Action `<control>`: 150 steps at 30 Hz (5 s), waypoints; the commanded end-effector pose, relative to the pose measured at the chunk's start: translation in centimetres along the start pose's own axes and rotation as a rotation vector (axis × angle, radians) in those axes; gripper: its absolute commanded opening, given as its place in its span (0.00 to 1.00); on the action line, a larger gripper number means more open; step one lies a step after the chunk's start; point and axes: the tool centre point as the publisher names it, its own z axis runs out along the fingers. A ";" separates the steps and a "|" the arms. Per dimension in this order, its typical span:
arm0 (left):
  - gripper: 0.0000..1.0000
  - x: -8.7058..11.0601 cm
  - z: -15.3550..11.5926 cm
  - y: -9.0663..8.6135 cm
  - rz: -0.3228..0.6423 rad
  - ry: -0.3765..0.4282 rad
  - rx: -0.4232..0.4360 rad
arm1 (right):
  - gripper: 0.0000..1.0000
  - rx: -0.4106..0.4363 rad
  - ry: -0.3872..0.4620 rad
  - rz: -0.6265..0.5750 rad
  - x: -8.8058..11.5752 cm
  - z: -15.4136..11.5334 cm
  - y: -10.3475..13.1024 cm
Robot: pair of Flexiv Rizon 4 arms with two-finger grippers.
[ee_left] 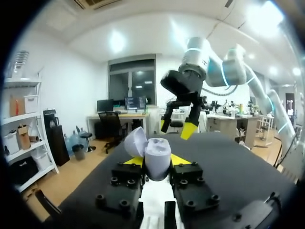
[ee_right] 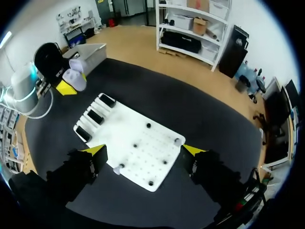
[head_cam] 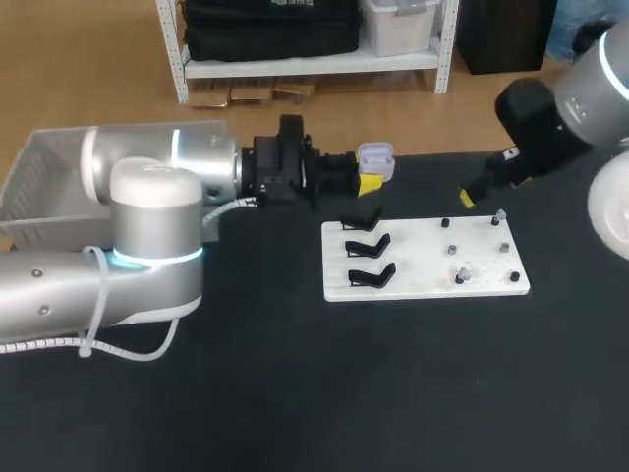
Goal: Pick up each earbud case from the left stands, insert the matching earbuds, close the lid, and place the case in the box.
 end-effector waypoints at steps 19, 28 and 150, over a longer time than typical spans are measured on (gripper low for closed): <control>0.00 -2.3 1.1 -0.7 0.006 -0.041 0.014 | 1.00 0.133 0.061 0.008 1.4 1.4 -0.4; 0.00 -2.4 1.4 -0.5 0.001 -0.025 0.008 | 1.00 0.169 0.125 0.055 2.6 2.5 -1.7; 0.00 -2.4 1.4 -0.5 0.001 -0.025 0.008 | 0.00 0.307 0.252 0.278 1.4 -5.0 1.3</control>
